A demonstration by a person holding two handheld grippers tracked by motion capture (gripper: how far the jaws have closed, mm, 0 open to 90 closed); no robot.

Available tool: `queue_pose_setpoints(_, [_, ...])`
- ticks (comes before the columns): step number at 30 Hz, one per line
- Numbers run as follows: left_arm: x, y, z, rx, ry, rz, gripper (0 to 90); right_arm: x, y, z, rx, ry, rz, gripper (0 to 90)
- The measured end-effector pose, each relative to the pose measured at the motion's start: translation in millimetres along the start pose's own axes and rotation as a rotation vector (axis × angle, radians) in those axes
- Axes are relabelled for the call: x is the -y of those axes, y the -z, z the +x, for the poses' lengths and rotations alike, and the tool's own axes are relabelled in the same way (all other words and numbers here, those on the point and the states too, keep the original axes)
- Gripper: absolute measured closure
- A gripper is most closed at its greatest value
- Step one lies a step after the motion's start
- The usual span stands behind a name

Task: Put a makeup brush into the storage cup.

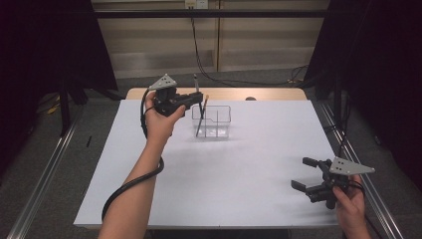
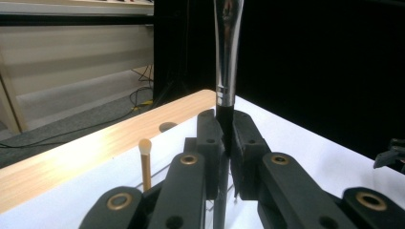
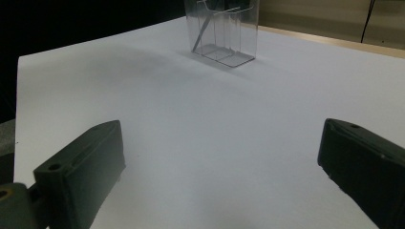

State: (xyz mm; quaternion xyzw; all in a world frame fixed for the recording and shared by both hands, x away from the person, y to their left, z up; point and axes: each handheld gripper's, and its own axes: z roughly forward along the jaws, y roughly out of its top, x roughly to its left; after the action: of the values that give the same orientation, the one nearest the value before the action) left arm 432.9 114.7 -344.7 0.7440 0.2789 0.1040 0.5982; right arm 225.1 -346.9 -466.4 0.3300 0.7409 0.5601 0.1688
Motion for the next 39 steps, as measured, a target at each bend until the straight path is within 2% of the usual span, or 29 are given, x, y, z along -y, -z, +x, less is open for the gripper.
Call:
queue_pose_setpoints(5, [-7.2, -2.3, 1.4, -0.015, -0.008, 0.001, 83.7, -0.6, 0.3, 0.4, 0.001, -0.001, -0.005, 1.5])
queue_pose_setpoints(16, [-12.9, -10.7, 8.7, -0.055, 0.002, 0.004, 83.7, -1.1, 0.2, 1.2, -0.005, 0.000, -0.010, 1.5])
queue_pose_setpoints(22, [-14.5, -16.7, 10.7, -0.094, -0.022, 0.018, 83.7, -0.7, 0.7, 0.9, 0.000, -0.001, -0.009, 1.5])
queue_pose_setpoints(25, [-12.7, -20.4, 11.0, -0.114, -0.029, 0.027, 83.7, -1.0, 0.1, 1.0, -0.006, 0.001, -0.012, 1.5])
queue_pose_setpoints(36, [2.1, -28.9, 17.1, -0.137, -0.009, 0.039, 83.7, -1.2, 0.5, 1.4, -0.009, 0.008, -0.014, 1.4])
queue_pose_setpoints(39, [4.9, -30.3, 17.5, -0.139, -0.014, 0.038, 83.7, -1.3, 1.1, 1.3, -0.009, 0.010, -0.017, 1.4])
